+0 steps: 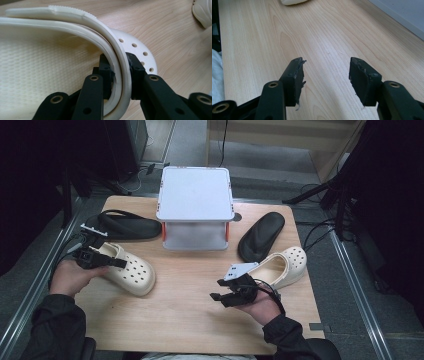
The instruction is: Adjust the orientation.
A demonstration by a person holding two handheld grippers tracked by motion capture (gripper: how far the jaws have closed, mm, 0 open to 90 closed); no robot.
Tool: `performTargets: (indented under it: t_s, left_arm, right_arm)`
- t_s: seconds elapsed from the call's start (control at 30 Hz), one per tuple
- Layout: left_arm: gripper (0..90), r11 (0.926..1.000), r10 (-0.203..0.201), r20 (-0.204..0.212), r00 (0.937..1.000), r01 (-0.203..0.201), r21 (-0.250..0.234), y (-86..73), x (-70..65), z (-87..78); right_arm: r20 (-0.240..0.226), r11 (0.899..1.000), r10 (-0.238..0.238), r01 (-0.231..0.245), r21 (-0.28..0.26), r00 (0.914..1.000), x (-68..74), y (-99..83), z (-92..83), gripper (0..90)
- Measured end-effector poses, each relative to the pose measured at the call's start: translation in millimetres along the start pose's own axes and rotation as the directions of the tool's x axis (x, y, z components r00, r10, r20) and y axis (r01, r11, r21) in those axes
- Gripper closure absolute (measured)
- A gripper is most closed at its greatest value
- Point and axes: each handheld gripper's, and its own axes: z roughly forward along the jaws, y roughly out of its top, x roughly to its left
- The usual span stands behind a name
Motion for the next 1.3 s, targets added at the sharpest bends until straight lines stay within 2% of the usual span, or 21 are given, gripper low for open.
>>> performTargets:
  t_s: [0.1, 0.27, 0.43, 0.47, 0.5, 0.87, 1.0, 1.1, 1.3]
  left_arm:
    - [78.6, 0.9995, 0.003, -0.004, 1.0, -0.003, -0.031, 1.0, -6.8, -6.4]
    - [78.4, 0.9982, 0.031, 0.031, 0.9991, -0.029, -0.052, 3.7, -23.8, -13.7]
    - [78.3, 0.997, 0.052, 0.044, 0.9977, -0.049, -0.06, 7.2, -48.5, -15.7]
    - [78.3, 0.9965, 0.06, 0.038, 0.9975, -0.057, -0.061, 8.0, -59.5, -14.9]
    - [78.2, 0.9965, 0.06, 0.038, 0.9975, -0.057, -0.061, 8.0, -59.5, -14.9]
    - [77.7, 0.9959, 0.089, 0.061, 0.9942, -0.088, -0.02, 7.1, -109.2, 6.6]
    - [77.5, 0.9939, 0.11, 0.062, 0.992, -0.11, -0.007, 6.6, -121.6, 12.5]
    - [77.5, 0.9953, 0.097, 0.072, 0.9926, -0.097, -0.011, 6.1, -128.3, 20.8]
    - [77.3, 0.9943, 0.106, 0.089, 0.9904, -0.106, -0.001, 5.6, -138.1, 35.9]
  right_arm:
    - [0.003, 1.0, 0.002, -0.002, -0.006, 1.0, -0.7, 0.0, -1.2, 46.0]
    - [0.004, 1.0, 0.006, -0.006, -0.013, 1.0, -1.1, 0.7, -2.4, 46.0]
    - [0.0, 1.0, -0.001, 0.001, -0.018, 1.0, -0.4, 2.1, -2.6, 46.0]
    - [-0.003, 1.0, -0.007, 0.007, -0.021, 1.0, -0.4, 2.8, -2.8, 46.0]
    - [-0.003, 1.0, -0.007, 0.007, -0.021, 1.0, -0.4, 2.8, -2.8, 46.0]
    - [-0.024, 0.999, -0.024, 0.023, -0.037, 0.9994, -0.2, 10.1, -0.2, 45.9]
    - [-0.026, 0.999, -0.037, 0.036, -0.039, 0.999, -0.4, 12.4, 1.4, 45.8]
    - [-0.036, 0.999, -0.032, 0.031, -0.039, 0.9988, 0.2, 13.5, 2.3, 45.8]
    - [-0.039, 0.999, -0.038, 0.037, -0.039, 0.9985, 0.3, 14.2, 3.4, 45.8]
